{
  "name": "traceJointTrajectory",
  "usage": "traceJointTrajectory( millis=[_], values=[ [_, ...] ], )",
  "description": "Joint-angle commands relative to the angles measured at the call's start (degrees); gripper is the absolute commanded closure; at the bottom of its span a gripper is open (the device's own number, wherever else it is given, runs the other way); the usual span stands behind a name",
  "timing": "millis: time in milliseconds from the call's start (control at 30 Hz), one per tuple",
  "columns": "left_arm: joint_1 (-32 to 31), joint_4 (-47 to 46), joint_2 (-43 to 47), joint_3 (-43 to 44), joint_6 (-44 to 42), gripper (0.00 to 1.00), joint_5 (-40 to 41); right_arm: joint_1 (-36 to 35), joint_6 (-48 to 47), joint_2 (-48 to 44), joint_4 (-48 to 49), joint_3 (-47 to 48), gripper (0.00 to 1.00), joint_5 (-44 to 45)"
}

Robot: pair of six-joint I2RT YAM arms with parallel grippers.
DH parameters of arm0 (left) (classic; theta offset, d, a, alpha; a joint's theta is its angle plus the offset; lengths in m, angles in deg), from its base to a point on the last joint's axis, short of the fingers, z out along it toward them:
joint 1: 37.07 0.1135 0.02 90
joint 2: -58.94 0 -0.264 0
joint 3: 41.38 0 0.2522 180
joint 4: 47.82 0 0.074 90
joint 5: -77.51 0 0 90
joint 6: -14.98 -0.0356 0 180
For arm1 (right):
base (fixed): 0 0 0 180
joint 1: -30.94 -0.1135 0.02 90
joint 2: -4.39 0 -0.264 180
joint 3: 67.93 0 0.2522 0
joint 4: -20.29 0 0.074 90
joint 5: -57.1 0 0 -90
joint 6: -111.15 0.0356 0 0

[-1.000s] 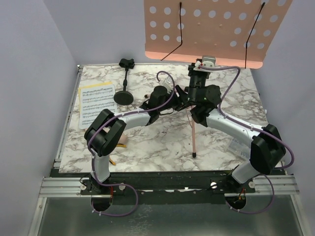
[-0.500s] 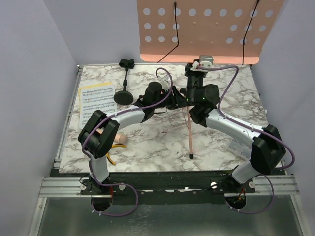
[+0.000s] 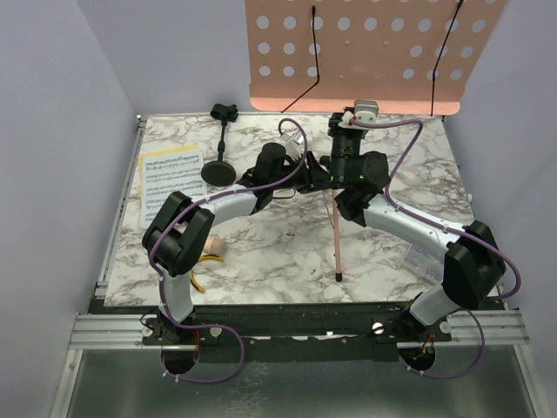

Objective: Set up the instrument practice props

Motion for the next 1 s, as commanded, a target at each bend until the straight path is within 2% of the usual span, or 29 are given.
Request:
traceJointTrajectory(
  millis=[0,133,267,367,433,567,667,767,867,967],
  values=[
    [2.0,12.5,-4.0,-4.3,-3.4,0.57,6.1,-2.5,1.1,-2.2,0.8,1.3,0.84,7.3],
    [2.0,12.5,-4.8,-3.9,-2.8,0.67,4.7,-2.5,3.9,-4.2,-8.1,2.7,0.71,3.8],
    [2.0,12.5,-4.9,-3.8,-3.0,0.71,4.2,-2.5,6.1,-4.9,-15.1,4.7,0.67,1.6],
    [2.1,12.5,-4.8,-3.9,-3.2,0.72,4.4,-2.6,7.8,-5.0,-20.4,6.3,0.54,0.3],
    [2.2,12.5,-4.7,-4.0,-3.2,0.72,4.3,-2.7,11.6,-6.4,-28.6,8.0,0.45,-0.6],
    [2.4,13.0,-4.5,-3.9,-4.1,0.73,4.9,-2.8,21.0,-13.2,-47.3,8.3,0.34,-7.0],
    [2.4,13.7,-4.7,-4.0,-4.7,0.73,5.6,-2.8,25.3,-20.5,-57.7,4.5,0.30,-12.5],
    [2.5,14.0,-5.1,-3.6,-4.3,0.73,5.3,-2.8,26.5,-28.5,-63.0,-2.9,0.27,-19.8],
    [2.5,14.0,-4.9,-3.8,-4.4,0.73,5.4,-2.7,24.0,-36.4,-63.2,-12.0,0.24,-22.2],
    [2.5,14.1,-4.6,-3.9,-4.5,0.73,5.5,-2.5,22.3,-42.3,-57.1,-22.7,0.13,-19.4]
  ],
)
